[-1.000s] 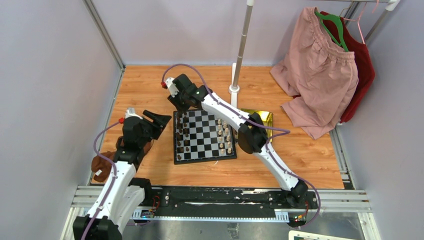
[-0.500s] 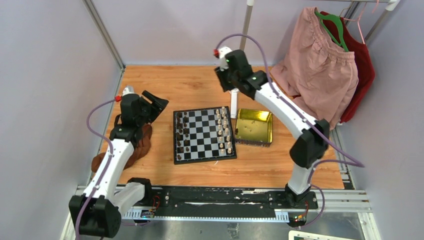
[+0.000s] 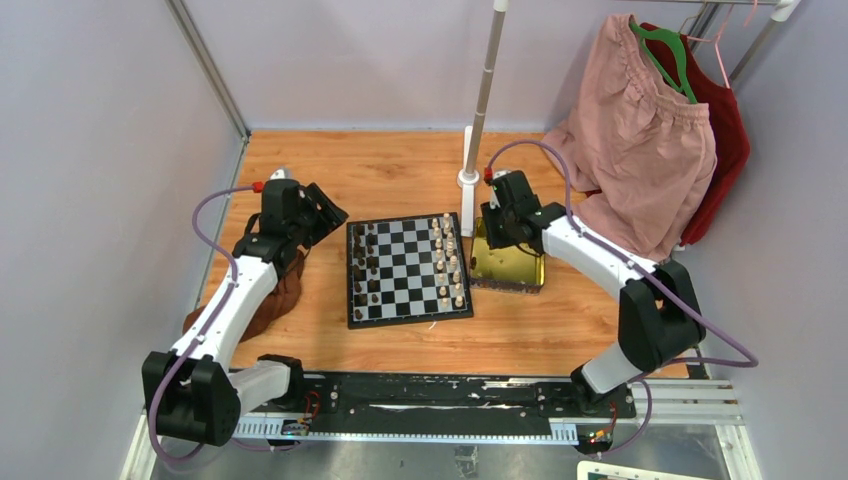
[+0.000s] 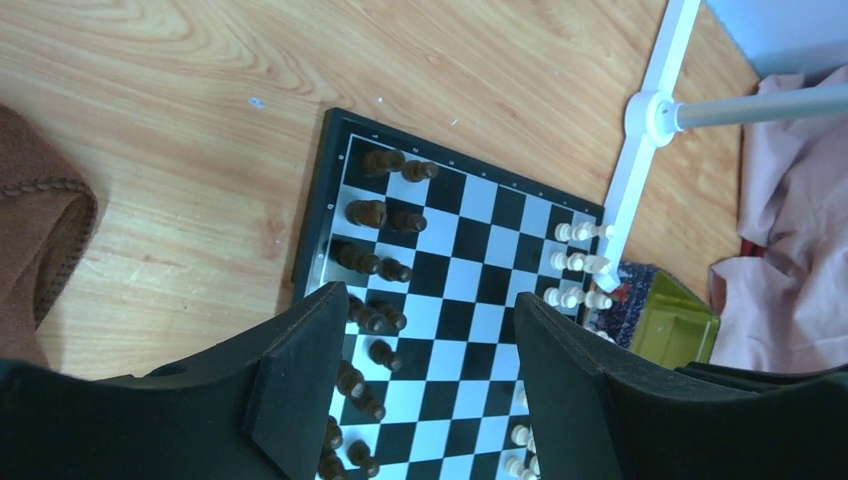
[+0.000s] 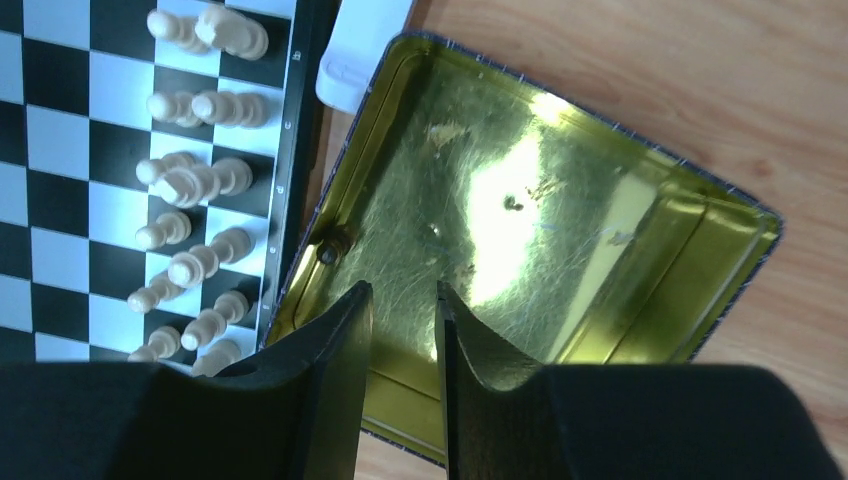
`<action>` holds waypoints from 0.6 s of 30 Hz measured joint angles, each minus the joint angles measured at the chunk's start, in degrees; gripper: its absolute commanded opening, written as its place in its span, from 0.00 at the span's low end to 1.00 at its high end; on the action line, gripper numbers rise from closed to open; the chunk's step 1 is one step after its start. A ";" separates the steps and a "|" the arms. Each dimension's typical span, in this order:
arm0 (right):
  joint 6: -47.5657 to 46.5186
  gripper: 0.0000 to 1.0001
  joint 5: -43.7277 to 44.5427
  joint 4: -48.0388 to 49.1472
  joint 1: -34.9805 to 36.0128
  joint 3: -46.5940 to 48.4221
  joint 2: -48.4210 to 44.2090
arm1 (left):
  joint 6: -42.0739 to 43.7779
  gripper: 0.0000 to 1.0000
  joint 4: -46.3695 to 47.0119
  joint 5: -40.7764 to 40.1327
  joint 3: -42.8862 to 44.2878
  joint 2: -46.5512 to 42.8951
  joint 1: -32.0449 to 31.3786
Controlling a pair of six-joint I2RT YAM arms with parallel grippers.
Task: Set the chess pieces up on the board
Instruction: Pick up the chess piece from the storage box.
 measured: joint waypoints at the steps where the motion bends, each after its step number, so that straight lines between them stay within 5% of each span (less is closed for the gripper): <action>1: 0.42 0.35 -0.66 0.87 -0.35 -1.68 -0.59 | 0.48 0.68 -0.24 -0.02 0.00 0.02 0.00; 18: -6.32 0.42 -14.58 8.48 -1.70 -6.95 1.55 | 2.75 0.68 -0.28 -0.17 0.24 0.02 -0.24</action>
